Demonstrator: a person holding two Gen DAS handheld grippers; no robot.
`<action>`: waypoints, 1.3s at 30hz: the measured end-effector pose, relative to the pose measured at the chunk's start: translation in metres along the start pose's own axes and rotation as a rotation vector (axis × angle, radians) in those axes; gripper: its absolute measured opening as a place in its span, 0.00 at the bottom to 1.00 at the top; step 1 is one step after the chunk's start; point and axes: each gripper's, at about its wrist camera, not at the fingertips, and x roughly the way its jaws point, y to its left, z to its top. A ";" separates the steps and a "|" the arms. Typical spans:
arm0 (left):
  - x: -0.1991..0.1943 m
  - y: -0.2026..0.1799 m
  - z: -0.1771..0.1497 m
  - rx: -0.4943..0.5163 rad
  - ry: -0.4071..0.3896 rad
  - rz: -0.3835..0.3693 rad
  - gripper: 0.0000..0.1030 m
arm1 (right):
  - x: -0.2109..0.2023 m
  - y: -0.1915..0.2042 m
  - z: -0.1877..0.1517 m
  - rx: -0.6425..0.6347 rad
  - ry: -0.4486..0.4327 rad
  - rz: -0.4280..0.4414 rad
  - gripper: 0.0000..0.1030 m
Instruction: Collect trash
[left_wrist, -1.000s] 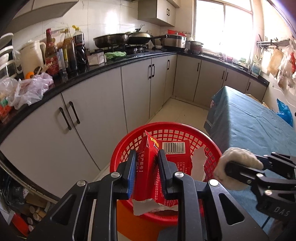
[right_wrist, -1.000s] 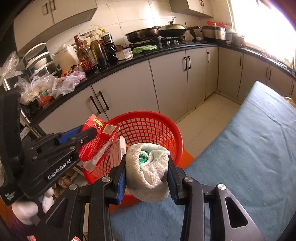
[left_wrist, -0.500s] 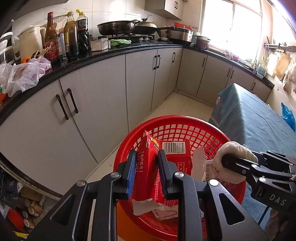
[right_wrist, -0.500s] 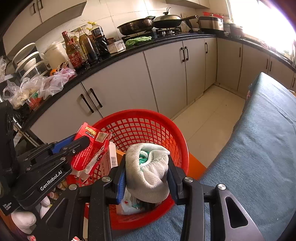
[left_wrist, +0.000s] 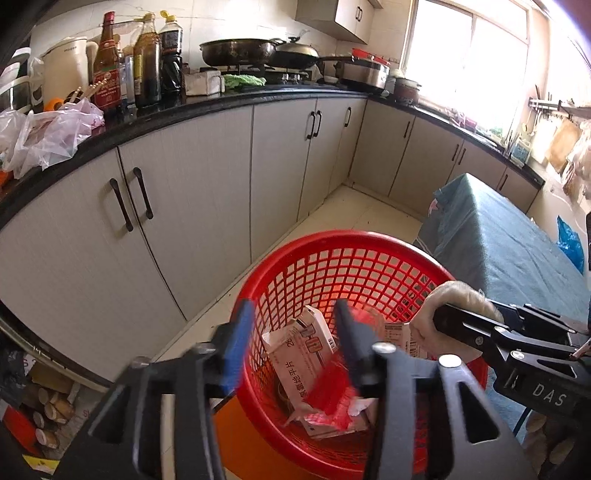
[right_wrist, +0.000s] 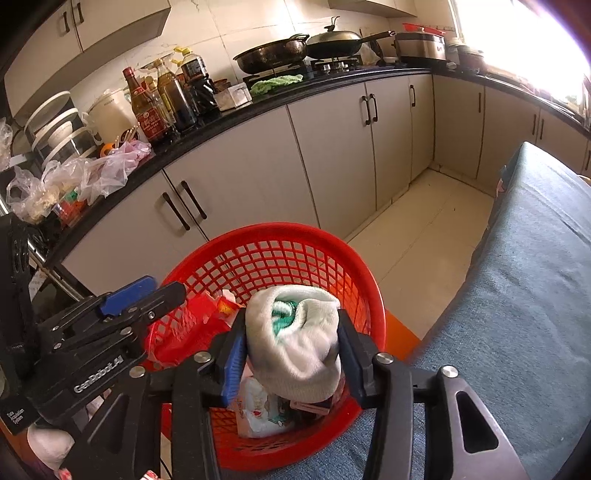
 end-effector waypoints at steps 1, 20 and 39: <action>-0.004 0.001 0.000 -0.004 -0.012 0.002 0.55 | -0.003 -0.001 0.000 0.005 -0.005 0.000 0.50; -0.068 -0.012 -0.020 0.003 -0.107 0.064 0.83 | -0.068 -0.013 -0.033 0.013 -0.054 -0.050 0.59; -0.166 -0.079 -0.072 0.118 -0.316 0.270 0.94 | -0.159 -0.012 -0.111 -0.007 -0.140 -0.104 0.70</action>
